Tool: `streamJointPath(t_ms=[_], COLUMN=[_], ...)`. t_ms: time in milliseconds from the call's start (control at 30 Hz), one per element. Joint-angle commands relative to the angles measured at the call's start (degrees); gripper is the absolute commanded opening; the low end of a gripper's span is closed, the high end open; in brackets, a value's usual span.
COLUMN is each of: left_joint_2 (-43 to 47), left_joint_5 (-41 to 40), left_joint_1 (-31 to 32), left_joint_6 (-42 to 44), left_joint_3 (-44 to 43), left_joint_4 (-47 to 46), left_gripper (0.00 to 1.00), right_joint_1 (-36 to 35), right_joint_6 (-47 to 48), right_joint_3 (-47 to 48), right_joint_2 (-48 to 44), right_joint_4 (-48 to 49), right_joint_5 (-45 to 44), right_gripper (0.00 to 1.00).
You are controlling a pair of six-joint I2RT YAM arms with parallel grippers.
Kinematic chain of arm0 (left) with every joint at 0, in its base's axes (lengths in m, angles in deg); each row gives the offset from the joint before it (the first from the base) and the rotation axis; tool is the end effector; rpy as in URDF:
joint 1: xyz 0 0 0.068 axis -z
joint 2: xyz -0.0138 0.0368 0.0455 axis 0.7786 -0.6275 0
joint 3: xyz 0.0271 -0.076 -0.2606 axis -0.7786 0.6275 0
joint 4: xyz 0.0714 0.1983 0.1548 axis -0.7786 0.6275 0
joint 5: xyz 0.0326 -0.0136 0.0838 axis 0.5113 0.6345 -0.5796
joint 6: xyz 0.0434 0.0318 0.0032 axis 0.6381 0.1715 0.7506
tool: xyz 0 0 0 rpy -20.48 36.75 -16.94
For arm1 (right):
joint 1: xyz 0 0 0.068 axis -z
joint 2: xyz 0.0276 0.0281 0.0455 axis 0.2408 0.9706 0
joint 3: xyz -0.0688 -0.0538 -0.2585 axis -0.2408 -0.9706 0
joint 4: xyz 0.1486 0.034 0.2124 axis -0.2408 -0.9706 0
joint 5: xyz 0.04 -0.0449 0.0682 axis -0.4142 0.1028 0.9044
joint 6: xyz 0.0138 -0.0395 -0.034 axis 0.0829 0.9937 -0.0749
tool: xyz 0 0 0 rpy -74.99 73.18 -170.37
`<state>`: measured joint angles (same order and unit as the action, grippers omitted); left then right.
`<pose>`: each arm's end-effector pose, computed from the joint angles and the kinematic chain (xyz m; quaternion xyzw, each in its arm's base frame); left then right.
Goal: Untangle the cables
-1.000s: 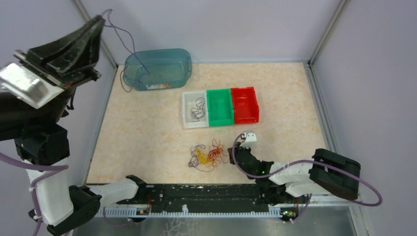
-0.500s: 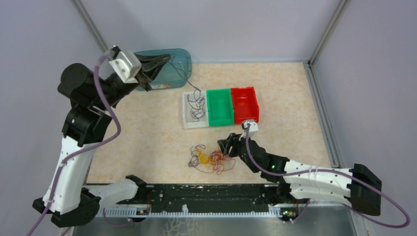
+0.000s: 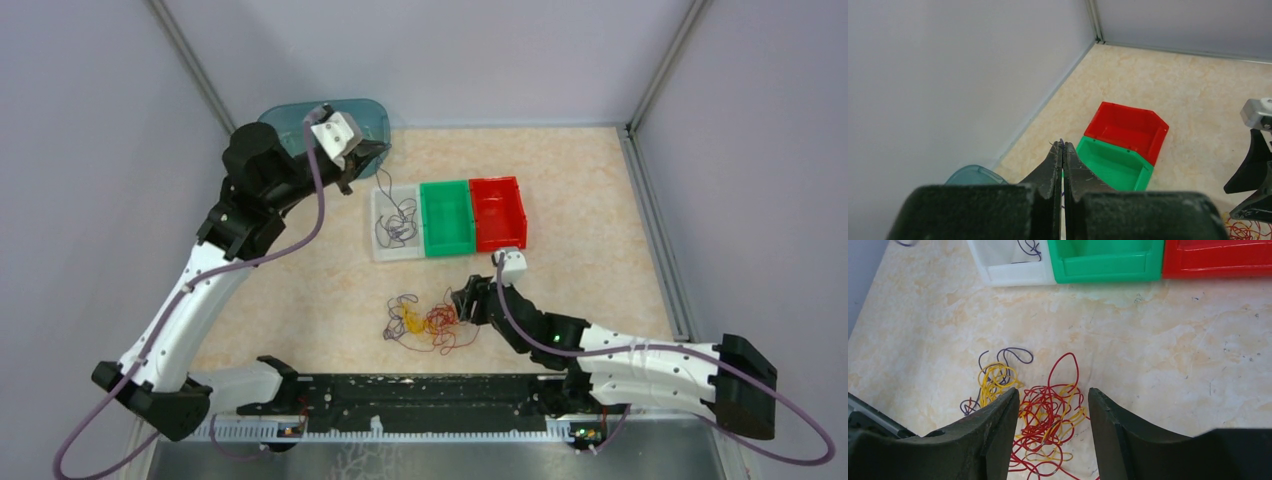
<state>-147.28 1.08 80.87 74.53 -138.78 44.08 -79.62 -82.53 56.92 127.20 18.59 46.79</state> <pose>0.2020 -0.1321 0.4829 0.4249 0.5510 -0.1992 0.6901 0.0941 0.1609 0.2101 -0.0252 0.8281 0.2620 0.4949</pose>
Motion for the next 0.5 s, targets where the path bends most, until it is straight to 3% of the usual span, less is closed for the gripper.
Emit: streamJointPath(t_ms=[0,467], left_joint_2=[-2.3,-11.3], left_joint_5=[-1.1,-6.7], left_joint_1=[-0.1,-0.3], left_joint_6=[2.2,10.0], left_joint_3=[1.9,6.6], left_joint_4=[-3.9,-8.1], left_gripper=[0.0,0.0], right_joint_1=[0.4,0.4], right_joint_6=[-0.8,-0.3], right_joint_3=[2.7,2.6], right_joint_2=[-2.3,-8.2], right_joint_4=[0.3,-3.3], right_joint_5=[-2.4,-6.5], right_gripper=[0.54,0.54])
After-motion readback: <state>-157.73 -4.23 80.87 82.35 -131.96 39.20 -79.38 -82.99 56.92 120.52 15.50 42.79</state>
